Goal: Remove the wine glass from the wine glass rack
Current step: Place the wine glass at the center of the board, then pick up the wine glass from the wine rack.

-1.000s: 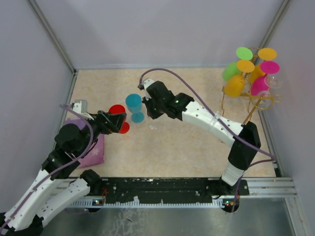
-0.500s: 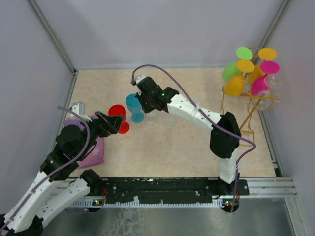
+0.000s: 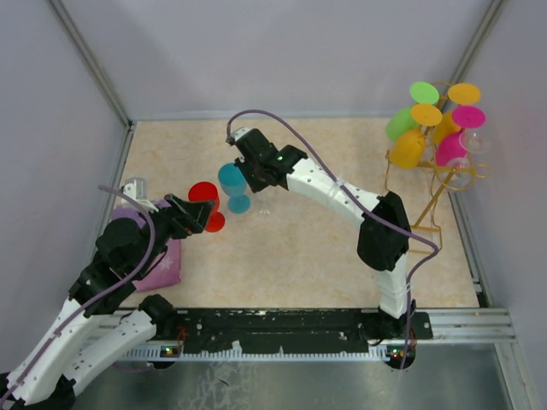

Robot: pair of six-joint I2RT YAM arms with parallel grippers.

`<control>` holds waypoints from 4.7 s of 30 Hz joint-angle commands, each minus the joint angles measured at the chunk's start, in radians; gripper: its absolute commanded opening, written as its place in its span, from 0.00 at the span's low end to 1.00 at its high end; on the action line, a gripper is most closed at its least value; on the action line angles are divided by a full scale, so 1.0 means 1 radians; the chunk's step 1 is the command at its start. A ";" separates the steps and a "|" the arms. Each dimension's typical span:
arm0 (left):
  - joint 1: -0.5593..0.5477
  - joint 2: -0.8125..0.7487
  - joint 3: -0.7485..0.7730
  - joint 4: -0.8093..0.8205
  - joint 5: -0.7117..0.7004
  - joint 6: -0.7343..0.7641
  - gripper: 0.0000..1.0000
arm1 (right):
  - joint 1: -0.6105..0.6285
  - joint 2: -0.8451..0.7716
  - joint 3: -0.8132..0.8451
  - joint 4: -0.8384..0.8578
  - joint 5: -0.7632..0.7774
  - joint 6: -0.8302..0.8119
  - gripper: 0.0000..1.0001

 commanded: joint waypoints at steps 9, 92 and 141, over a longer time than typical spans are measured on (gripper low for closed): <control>0.002 0.019 0.029 0.002 0.011 0.029 0.99 | -0.008 -0.046 0.036 0.011 -0.006 -0.042 0.14; 0.002 0.144 0.072 0.029 0.018 0.087 0.99 | -0.026 -1.086 -0.342 0.306 0.297 -0.149 0.99; 0.003 0.168 0.121 -0.016 0.116 0.095 0.99 | -1.460 -0.709 -0.061 -0.111 -0.407 0.380 0.85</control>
